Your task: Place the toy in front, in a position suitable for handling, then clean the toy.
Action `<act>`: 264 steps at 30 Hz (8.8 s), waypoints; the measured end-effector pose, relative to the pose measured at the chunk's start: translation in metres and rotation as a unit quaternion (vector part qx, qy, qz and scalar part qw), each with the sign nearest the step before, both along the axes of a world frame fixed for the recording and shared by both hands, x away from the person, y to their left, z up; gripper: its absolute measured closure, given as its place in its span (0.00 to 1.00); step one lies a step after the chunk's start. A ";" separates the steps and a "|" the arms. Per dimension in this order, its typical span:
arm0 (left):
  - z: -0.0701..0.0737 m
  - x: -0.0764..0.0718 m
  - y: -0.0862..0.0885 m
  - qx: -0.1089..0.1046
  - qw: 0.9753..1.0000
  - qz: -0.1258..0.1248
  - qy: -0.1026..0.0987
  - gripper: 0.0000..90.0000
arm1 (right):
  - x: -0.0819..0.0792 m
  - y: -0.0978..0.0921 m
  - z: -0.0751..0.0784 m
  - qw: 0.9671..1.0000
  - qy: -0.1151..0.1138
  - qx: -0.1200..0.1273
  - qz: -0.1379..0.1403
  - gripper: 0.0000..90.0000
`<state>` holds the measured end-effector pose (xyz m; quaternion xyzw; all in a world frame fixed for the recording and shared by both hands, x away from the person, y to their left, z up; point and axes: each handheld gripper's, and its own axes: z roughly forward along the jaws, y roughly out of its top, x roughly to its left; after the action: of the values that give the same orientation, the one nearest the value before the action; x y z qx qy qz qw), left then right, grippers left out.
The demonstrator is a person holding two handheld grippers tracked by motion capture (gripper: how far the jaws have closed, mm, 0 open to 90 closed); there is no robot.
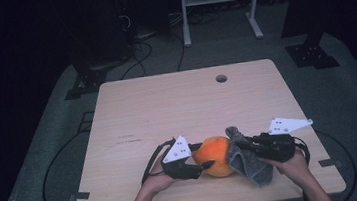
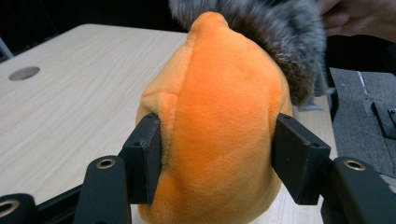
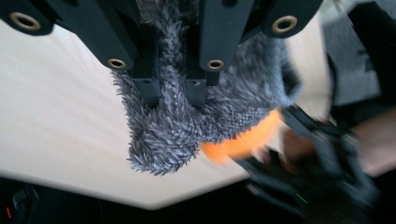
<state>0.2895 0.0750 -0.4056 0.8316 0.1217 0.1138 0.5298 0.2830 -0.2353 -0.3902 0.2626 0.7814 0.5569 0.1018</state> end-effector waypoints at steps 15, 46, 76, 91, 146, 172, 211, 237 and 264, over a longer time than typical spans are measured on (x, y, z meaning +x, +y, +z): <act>-0.012 0.016 0.007 -0.003 0.999 0.019 0.046 0.11 | 0.010 0.004 -0.027 0.999 0.040 -0.019 -0.011 0.89; -0.028 0.015 -0.005 -0.011 0.998 0.040 0.054 0.40 | -0.001 0.015 -0.016 1.000 -0.012 -0.022 -0.014 0.89; -0.030 0.015 -0.007 0.007 0.997 0.019 0.071 0.16 | -0.001 0.017 -0.018 1.000 0.002 -0.015 0.017 0.89; -0.031 -0.005 -0.016 0.050 0.997 -0.047 -0.019 0.35 | 0.005 -0.001 -0.014 0.999 0.025 -0.020 0.022 0.89; -0.038 -0.011 -0.022 0.063 0.993 -0.078 -0.065 0.29 | 0.010 -0.005 -0.016 0.998 0.057 -0.008 0.040 0.89; -0.041 -0.001 -0.012 0.026 0.998 -0.049 -0.019 0.24 | 0.015 -0.030 -0.041 0.996 0.093 0.009 0.008 0.89; -0.004 0.002 -0.004 0.010 1.000 0.022 0.002 0.42 | 0.010 0.001 -0.028 0.999 0.042 -0.008 -0.025 0.89; -0.016 0.008 -0.018 0.019 0.999 0.023 0.011 0.41 | 0.006 -0.012 -0.018 0.999 0.025 -0.001 -0.043 0.89; -0.016 -0.001 -0.028 0.024 1.000 -0.012 -0.001 0.23 | -0.002 0.013 -0.012 0.999 0.001 -0.048 -0.008 0.89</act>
<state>0.2886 0.0465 -0.4215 0.8453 0.1081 0.1110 0.5113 0.2807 -0.2223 -0.4020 0.2642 0.8049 0.5180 0.1180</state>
